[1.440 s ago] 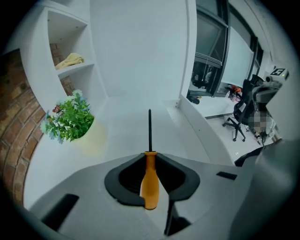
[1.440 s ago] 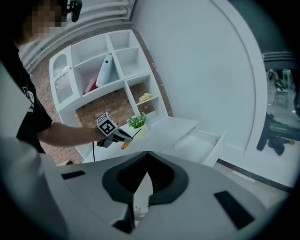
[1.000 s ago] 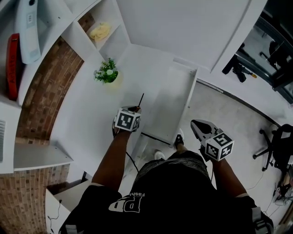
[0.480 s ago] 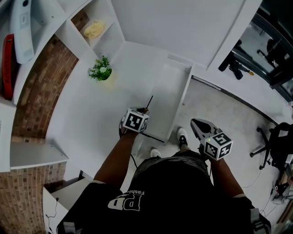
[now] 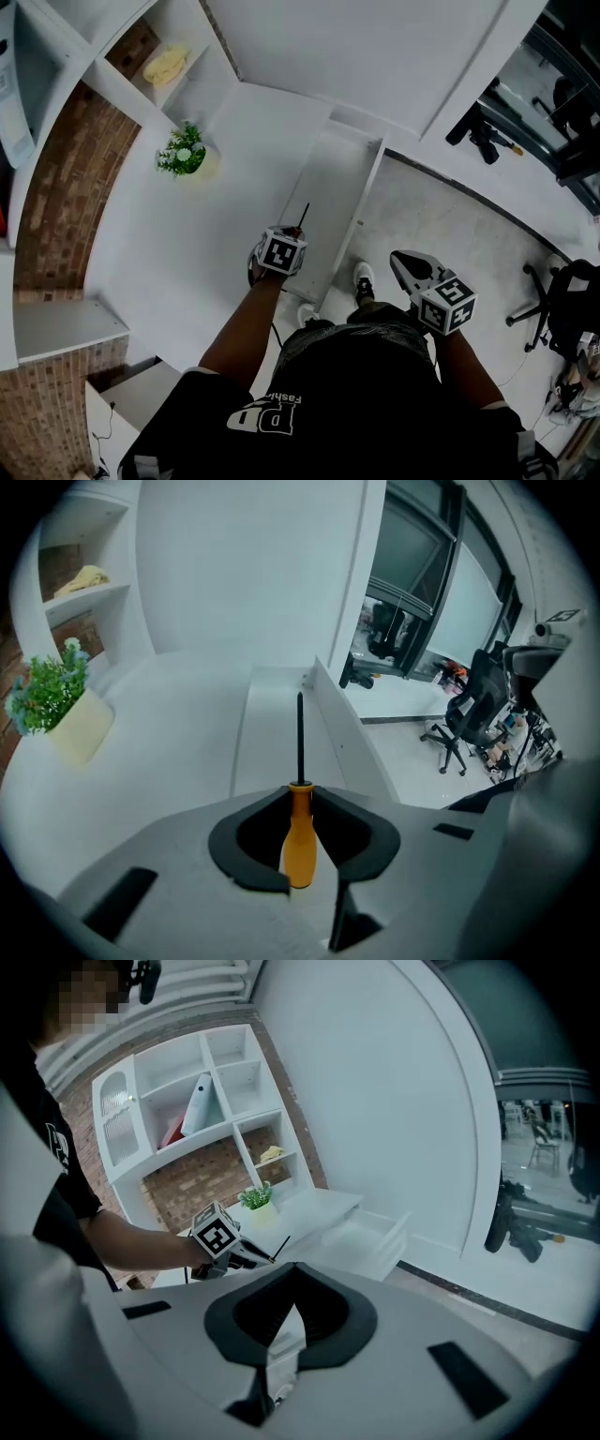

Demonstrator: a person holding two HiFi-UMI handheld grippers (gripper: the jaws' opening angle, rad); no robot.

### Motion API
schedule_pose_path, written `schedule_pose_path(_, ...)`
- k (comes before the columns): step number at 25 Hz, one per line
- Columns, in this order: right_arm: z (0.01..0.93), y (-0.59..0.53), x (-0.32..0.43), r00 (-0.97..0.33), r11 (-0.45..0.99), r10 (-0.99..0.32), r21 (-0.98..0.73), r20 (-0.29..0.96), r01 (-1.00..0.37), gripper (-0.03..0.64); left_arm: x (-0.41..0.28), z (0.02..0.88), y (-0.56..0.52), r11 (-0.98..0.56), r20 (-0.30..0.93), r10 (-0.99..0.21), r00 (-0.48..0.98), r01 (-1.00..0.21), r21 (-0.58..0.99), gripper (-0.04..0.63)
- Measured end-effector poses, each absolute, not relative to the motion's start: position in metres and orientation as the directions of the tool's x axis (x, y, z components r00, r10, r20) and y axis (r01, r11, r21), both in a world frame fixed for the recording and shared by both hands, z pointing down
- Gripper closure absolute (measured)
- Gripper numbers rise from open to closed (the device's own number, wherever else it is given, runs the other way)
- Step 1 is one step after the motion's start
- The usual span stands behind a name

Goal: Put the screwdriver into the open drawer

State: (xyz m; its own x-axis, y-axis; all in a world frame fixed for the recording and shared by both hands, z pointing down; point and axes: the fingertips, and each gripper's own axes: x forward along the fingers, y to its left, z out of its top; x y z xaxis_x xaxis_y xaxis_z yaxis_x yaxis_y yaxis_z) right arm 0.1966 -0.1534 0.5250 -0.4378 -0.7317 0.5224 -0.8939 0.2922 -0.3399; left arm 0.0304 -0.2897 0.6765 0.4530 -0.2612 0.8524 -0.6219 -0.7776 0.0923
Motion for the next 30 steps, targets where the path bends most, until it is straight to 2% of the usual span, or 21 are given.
schedule_pose_path(10, 0.554, -0.163, 0.235, -0.470, 0.289, -0.665, -0.380, 0.580, -0.879, 0.614, 0.051, 0.761, -0.291, -0.718, 0.901, -0.175, 0.397, -0.677, 0.159, 0.515)
schedule_pose_path(13, 0.562, -0.167, 0.246, -0.478, 0.285, -0.651, -0.394, 0.589, -0.874, 0.614, 0.056, 0.766, -0.302, -0.702, 0.898, -0.199, 0.393, -0.696, 0.149, 0.517)
schedule_pose_path(20, 0.573, -0.188, 0.256, -0.507, 0.294, -0.631, -0.424, 0.587, -0.857, 0.614, 0.066, 0.780, -0.308, -0.697, 0.910, -0.167, 0.380, -0.698, 0.164, 0.517)
schedule_pose_path(23, 0.579, -0.192, 0.259, -0.513, 0.291, -0.620, -0.432, 0.594, -0.853, 0.614, 0.064, 0.795, -0.301, -0.695, 0.931, -0.118, 0.347, -0.698, 0.172, 0.517)
schedule_pose_path(30, 0.593, -0.188, 0.271, -0.502, 0.262, -0.609, -0.442, 0.614, -0.858, 0.614, 0.054, 0.824, -0.304, -0.714, 0.956, -0.121, 0.268, -0.693, 0.104, 0.517)
